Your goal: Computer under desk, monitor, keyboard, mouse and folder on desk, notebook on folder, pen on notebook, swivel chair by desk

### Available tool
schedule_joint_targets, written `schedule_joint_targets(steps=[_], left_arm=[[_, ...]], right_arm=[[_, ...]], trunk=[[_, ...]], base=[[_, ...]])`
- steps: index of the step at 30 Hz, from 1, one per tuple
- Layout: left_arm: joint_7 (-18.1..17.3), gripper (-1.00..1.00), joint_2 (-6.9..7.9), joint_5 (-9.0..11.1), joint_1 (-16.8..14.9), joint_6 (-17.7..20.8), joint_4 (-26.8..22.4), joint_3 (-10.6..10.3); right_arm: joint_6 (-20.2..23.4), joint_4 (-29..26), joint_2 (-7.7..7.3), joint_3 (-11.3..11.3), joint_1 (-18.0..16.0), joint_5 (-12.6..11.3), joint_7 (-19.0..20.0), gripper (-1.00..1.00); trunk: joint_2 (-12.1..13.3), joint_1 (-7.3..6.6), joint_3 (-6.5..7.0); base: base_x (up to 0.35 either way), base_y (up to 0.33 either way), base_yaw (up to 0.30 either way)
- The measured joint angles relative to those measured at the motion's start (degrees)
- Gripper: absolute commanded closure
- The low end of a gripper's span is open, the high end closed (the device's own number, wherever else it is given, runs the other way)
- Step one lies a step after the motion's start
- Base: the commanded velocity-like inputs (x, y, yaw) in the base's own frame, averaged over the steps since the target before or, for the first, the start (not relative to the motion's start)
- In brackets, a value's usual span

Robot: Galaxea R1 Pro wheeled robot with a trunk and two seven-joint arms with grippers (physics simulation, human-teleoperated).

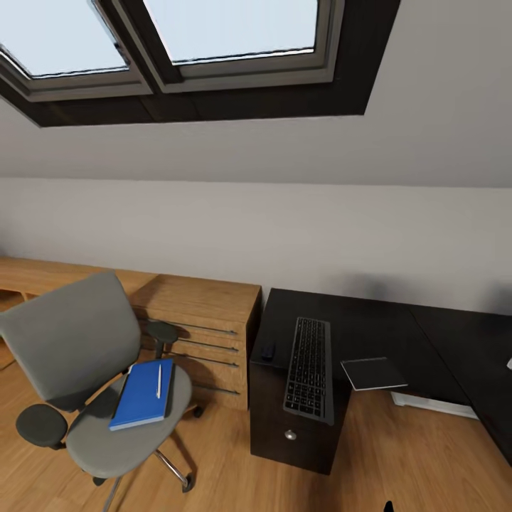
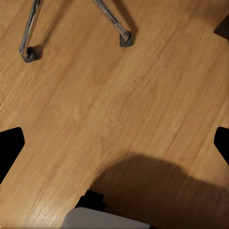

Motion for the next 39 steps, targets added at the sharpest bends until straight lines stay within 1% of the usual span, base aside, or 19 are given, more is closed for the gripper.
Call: schedule_joint_targets(steps=[5,6,7,13,14,20,31,34,35,38,39], left_arm=[[0.0,-1.00,-0.15,0.0,0.0,-0.1,0.7,0.1],[0.0,-1.00,-0.19,0.1,0.0,-0.1,0.9,0.1],[0.0,-1.00,-0.20,0.1,0.0,-0.1,1.0,0.1],[0.0,-1.00,-0.28,0.0,0.0,-0.2,1.1,0.2],[0.1,-1.00,-0.28,-0.1,0.0,-0.2,1.1,0.2],[0.1,-1.00,-0.34,0.2,0.0,-0.3,1.2,0.4],[0.0,-1.00,-0.56,0.1,0.0,-0.2,1.2,0.2],[0.0,-1.00,-0.68,0.0,0.0,-0.2,1.2,0.1],[-0.1,-1.00,-0.70,0.0,0.0,-0.2,1.2,0.1],[-0.1,-1.00,-0.72,0.0,0.0,-0.2,1.2,0.1],[-0.2,-1.00,-0.73,-0.1,0.0,-0.2,1.2,0.1]], right_arm=[[0.0,0.0,0.88,0.0,0.0,1.2,0.0,-1.00],[-0.2,0.0,1.55,0.1,0.0,1.9,0.0,-1.00],[-0.3,0.0,1.81,0.0,0.0,2.2,0.0,-1.00],[-2.0,0.2,2.63,0.0,0.0,5.0,-0.1,-1.00],[-2.5,0.9,2.86,-0.1,0.0,6.5,-0.2,-1.00],[-2.7,2.0,2.93,0.0,0.0,7.2,-0.1,-1.00],[-2.7,2.1,2.99,0.0,0.0,7.4,-0.1,-1.00],[-2.8,2.1,2.96,0.0,0.0,7.5,0.0,-1.00],[-2.8,2.1,2.95,0.0,0.0,7.6,0.0,-1.00],[-2.8,2.1,2.94,0.0,0.0,8.4,0.0,-1.00],[-2.8,2.1,2.97,0.0,0.0,9.8,0.0,-1.00]], trunk=[[2.0,-1.10,0.90],[2.4,-1.32,1.08],[2.8,-1.54,1.26],[5.2,-2.86,2.34],[5.6,-3.08,2.52],[8.0,-4.40,3.60],[12.4,-6.82,5.58],[13.7,-7.48,6.12],[14.1,-7.70,6.30],[14.1,-7.70,6.30],[14.1,-7.70,6.31]], base=[[0.000,0.000,0.000],[0.000,0.000,0.000],[0.000,0.000,0.000],[0.000,0.000,0.000],[0.000,0.000,0.000],[0.000,0.000,-0.028],[0.000,0.000,-0.240],[0.000,0.000,-0.112],[0.000,0.000,-0.053],[0.000,0.000,-0.032],[0.000,0.000,-0.014]])
